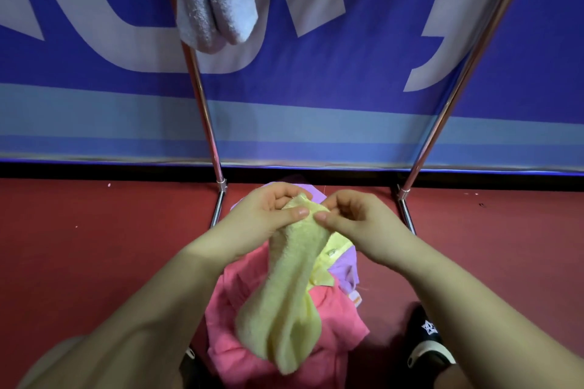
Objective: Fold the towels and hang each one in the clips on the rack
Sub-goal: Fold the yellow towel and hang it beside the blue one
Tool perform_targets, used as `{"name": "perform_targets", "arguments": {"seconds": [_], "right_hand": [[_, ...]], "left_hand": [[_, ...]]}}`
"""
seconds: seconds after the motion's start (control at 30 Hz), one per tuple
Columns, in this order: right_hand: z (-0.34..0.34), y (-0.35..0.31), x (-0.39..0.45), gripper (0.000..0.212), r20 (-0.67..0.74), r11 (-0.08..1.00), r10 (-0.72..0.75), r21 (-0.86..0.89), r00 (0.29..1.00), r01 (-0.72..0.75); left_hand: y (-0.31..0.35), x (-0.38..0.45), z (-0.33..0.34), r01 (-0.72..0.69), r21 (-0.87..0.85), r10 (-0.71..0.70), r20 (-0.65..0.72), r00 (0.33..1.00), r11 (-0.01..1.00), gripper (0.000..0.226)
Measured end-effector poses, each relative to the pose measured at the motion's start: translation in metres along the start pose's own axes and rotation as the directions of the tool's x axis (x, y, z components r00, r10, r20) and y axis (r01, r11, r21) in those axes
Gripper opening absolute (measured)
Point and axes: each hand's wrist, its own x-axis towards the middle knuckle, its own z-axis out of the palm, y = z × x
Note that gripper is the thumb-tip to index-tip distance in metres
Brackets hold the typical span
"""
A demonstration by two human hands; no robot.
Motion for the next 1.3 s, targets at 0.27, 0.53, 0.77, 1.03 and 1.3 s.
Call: {"name": "perform_targets", "arguments": {"seconds": [0.27,0.53,0.77,1.03,1.3], "right_hand": [[-0.024,0.001,0.0,0.018,-0.005,0.998,0.02,-0.062,1.0,-0.02],[-0.017,-0.004,-0.002,0.016,-0.036,0.97,-0.061,-0.238,0.997,0.051],[-0.056,0.012,-0.006,0.021,-0.282,0.896,0.014,-0.423,0.959,-0.138],[-0.068,0.022,-0.018,0.011,-0.403,0.859,0.042,-0.452,0.914,-0.239],[-0.015,0.009,-0.009,0.036,-0.004,0.955,-0.016,-0.297,1.0,0.014]], "left_hand": [[0.002,-0.001,-0.004,-0.026,0.092,0.029,-0.037,0.999,0.995,0.012],[-0.005,0.0,-0.005,0.032,0.231,-0.043,0.044,0.998,0.972,0.011],[-0.009,-0.006,-0.034,0.156,0.327,-0.177,0.037,0.983,0.932,0.013],[-0.003,-0.02,-0.049,0.167,0.365,-0.135,-0.112,0.985,0.916,0.008],[0.013,-0.011,0.004,-0.001,0.334,0.022,-0.06,0.998,0.942,0.007]]}}
